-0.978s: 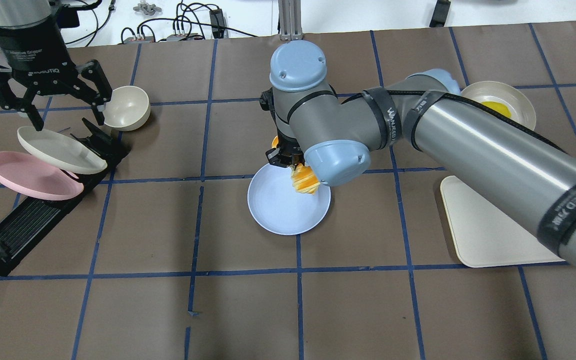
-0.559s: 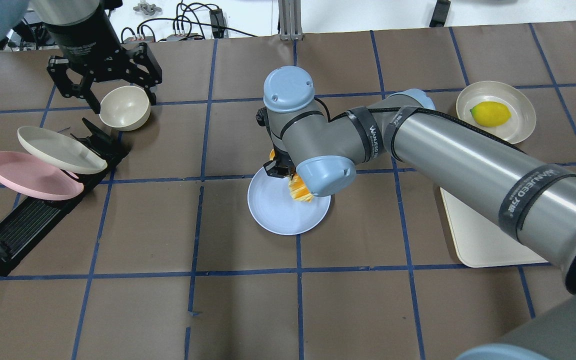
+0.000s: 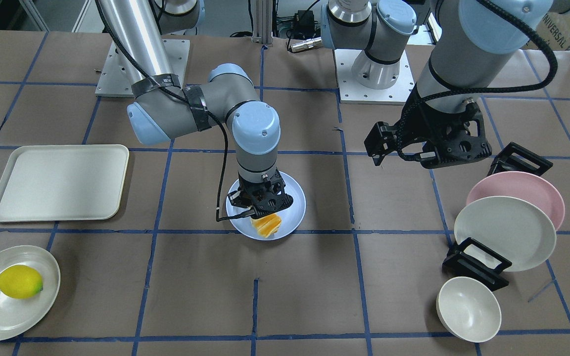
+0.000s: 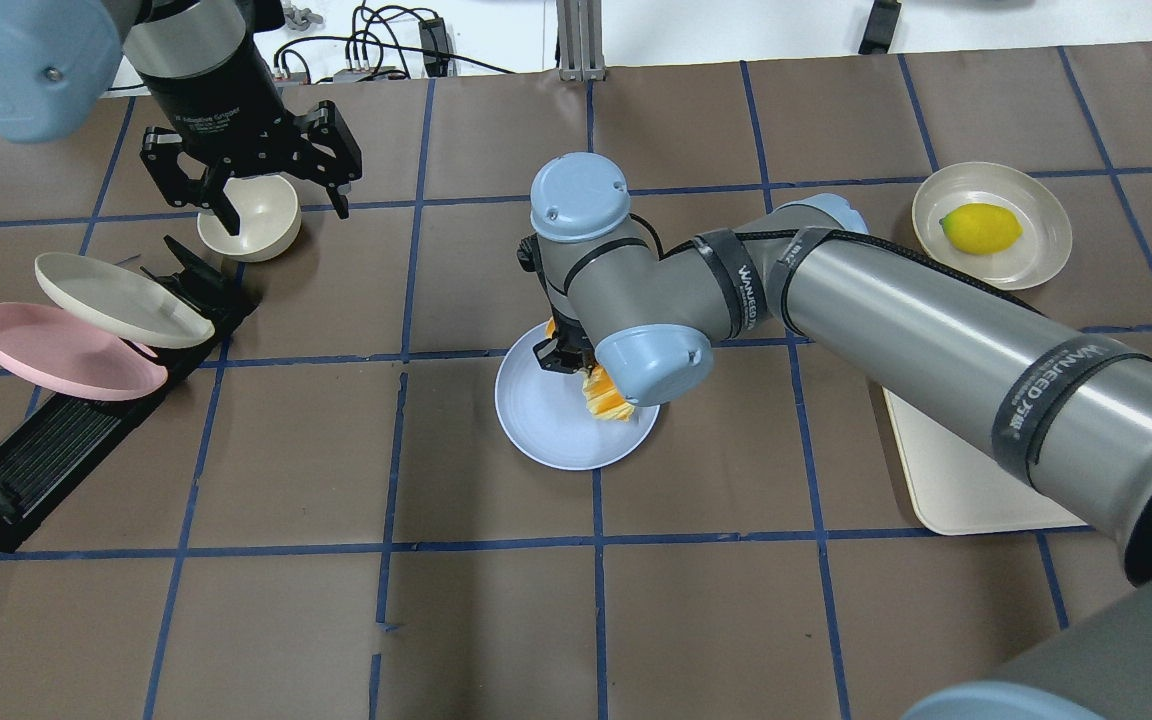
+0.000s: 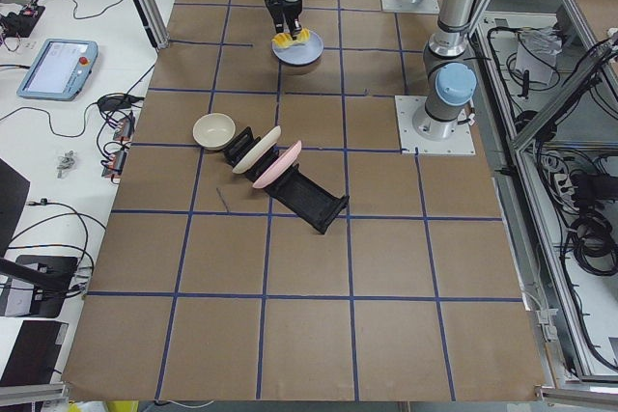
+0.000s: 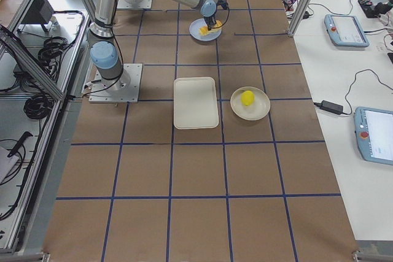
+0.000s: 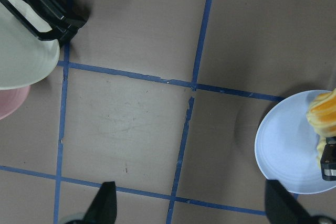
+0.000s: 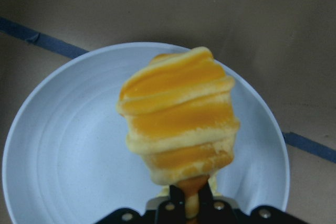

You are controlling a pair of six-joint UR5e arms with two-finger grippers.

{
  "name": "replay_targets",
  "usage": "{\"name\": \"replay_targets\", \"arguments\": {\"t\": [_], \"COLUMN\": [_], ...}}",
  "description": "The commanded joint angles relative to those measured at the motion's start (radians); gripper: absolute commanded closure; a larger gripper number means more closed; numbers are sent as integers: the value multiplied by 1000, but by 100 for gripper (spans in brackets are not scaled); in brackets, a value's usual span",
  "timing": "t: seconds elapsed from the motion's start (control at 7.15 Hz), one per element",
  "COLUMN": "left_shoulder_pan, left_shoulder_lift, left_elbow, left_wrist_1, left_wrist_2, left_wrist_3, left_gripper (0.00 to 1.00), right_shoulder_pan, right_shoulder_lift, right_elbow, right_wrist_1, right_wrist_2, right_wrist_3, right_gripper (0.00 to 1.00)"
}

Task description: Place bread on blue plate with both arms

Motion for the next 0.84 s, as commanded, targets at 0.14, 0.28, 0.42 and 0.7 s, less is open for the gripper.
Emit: {"name": "replay_targets", "arguments": {"t": [0.14,0.28,0.42,0.7], "left_shoulder_pan": [6,6,8,17], "left_shoulder_lift": [15,17,21,29], "left_elbow": [-29,-30,-30,-39], "left_wrist_1": [1,1,0,0], "left_wrist_2": [-1,-1,1,-1], "left_wrist_3": [15,15,27,61], "left_gripper": [0,0,0,0], "right_shoulder_pan": [0,0,0,-8], "right_shoulder_lift": [-3,-3,-3,-38], "right_elbow": [2,2,2,-1], "right_wrist_1": [3,3,3,6], "right_wrist_2": [3,3,0,-3], "right_wrist_3": [1,1,1,3], "right_gripper": [0,0,0,0]}}
